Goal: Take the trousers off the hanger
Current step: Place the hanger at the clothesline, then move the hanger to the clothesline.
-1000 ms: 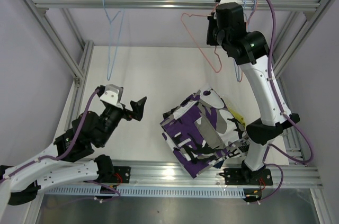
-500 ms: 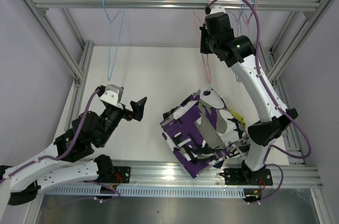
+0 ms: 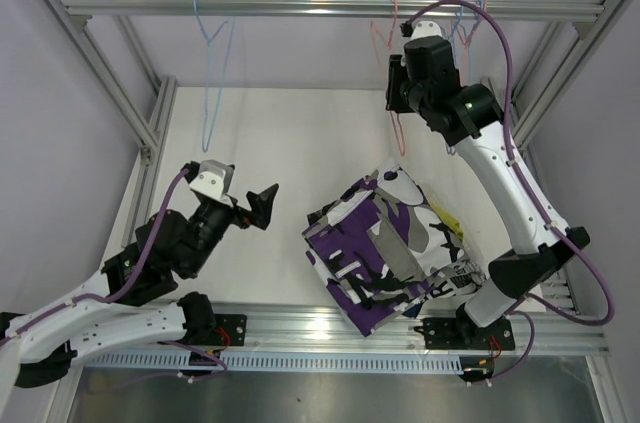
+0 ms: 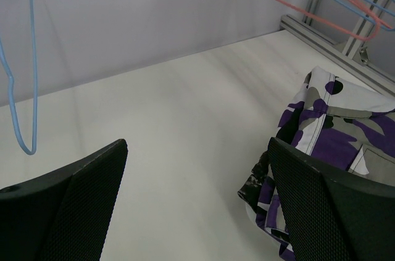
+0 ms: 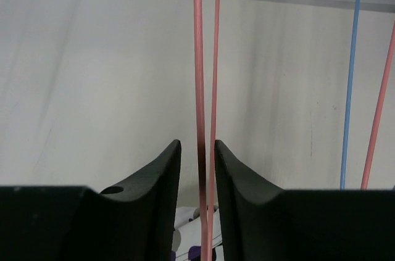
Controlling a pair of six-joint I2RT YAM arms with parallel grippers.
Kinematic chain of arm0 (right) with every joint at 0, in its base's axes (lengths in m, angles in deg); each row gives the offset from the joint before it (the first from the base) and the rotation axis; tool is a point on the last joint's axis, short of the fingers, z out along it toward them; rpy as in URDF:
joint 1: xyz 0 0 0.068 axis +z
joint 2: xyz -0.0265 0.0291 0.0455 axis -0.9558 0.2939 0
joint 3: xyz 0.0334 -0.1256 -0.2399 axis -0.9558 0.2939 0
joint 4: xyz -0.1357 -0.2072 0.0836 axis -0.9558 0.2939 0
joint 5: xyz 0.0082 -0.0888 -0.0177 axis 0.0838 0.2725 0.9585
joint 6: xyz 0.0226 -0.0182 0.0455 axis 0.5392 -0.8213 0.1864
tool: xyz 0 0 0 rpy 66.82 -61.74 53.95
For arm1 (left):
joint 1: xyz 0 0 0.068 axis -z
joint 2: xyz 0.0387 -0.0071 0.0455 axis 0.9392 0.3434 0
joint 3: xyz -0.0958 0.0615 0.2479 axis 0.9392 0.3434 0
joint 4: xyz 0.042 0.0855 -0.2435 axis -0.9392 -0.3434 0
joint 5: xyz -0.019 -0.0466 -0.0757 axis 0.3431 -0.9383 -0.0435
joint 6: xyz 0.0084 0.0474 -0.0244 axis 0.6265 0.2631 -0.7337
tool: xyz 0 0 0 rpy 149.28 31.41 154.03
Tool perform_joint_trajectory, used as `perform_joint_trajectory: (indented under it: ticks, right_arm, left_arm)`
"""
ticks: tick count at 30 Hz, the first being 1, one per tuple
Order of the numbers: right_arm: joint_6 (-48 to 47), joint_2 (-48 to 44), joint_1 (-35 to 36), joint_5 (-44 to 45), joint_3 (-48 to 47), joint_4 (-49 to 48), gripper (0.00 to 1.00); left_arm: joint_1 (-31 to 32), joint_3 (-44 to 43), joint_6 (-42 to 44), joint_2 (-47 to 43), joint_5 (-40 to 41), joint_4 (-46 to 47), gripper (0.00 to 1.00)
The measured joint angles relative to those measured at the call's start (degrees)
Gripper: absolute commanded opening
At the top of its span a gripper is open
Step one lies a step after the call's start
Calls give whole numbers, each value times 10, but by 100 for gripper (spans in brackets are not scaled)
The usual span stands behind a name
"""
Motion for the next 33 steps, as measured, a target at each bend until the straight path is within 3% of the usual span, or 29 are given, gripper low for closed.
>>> perform_joint_trajectory:
  ticks: [7,17,26,33]
  right_arm:
    - [5,-57,2,-9,55,-8,43]
    - [3,-186,40,-5,171,-30,43]
    - [-18,-300,107,69,337,-52,43]
    - [-13,-400,111,114,463,-79,45]
  left_arm:
    - [0,0,0,0,0,0,99]
    - [0,0,0,0,1,0,99]
    - [0,10,2,1,16,2,99]
    - [-2,13,9,2,32,5,99]
